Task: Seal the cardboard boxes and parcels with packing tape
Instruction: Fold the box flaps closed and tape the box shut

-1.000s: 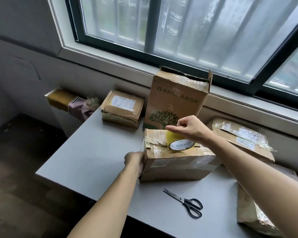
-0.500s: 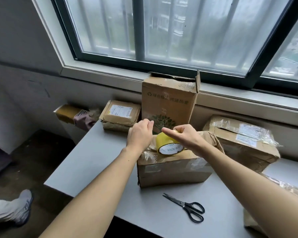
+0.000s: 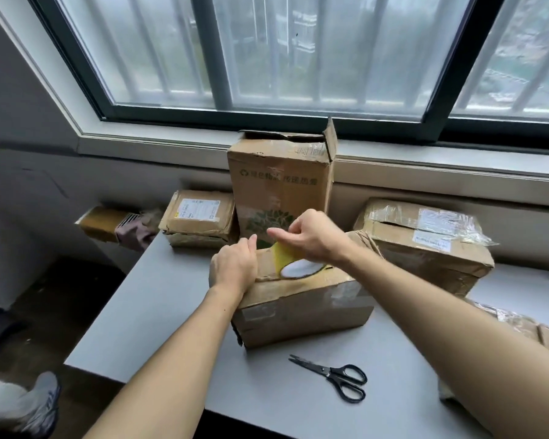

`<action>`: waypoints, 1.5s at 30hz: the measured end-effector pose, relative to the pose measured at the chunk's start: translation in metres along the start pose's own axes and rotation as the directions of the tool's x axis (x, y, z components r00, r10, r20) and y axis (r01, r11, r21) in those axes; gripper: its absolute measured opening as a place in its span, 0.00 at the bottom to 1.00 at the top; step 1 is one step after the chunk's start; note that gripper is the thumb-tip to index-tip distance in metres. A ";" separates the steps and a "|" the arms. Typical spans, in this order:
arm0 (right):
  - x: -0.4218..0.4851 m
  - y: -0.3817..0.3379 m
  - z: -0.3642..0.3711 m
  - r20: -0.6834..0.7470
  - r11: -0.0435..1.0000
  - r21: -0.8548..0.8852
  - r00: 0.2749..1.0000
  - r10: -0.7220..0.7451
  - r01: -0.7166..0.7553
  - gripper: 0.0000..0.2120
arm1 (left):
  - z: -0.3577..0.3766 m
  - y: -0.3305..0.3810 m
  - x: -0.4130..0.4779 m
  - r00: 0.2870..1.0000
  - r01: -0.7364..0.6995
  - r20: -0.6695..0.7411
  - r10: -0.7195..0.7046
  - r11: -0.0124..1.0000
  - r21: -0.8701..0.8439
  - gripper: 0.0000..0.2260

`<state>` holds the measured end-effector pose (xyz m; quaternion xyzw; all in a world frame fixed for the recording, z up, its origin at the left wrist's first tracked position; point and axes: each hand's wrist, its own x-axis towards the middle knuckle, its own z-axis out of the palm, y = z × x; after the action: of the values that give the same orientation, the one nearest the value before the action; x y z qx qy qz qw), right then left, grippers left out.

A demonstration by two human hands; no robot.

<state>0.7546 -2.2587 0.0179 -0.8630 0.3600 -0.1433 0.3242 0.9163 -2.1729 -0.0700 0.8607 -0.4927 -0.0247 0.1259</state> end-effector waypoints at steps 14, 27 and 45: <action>-0.014 0.059 -0.023 -0.069 0.972 0.214 0.991 0.119 -0.101 0.29 | 0.007 0.044 0.014 0.982 -0.182 -0.029 0.185 0.978 0.101 0.31; -0.017 0.075 0.002 -0.075 0.774 0.601 0.951 0.300 -0.197 0.31 | 0.024 0.063 0.013 0.986 -0.169 0.033 0.166 0.958 0.232 0.28; -0.028 0.071 -0.035 0.027 0.973 0.186 0.991 0.134 -0.136 0.28 | 0.009 0.011 -0.002 0.962 -0.267 -0.018 0.272 0.953 0.144 0.30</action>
<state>0.6814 -2.2923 -0.0036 -0.8032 0.4005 -0.1481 0.4154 0.9044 -2.1779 -0.0759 0.7925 -0.6035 0.0437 0.0763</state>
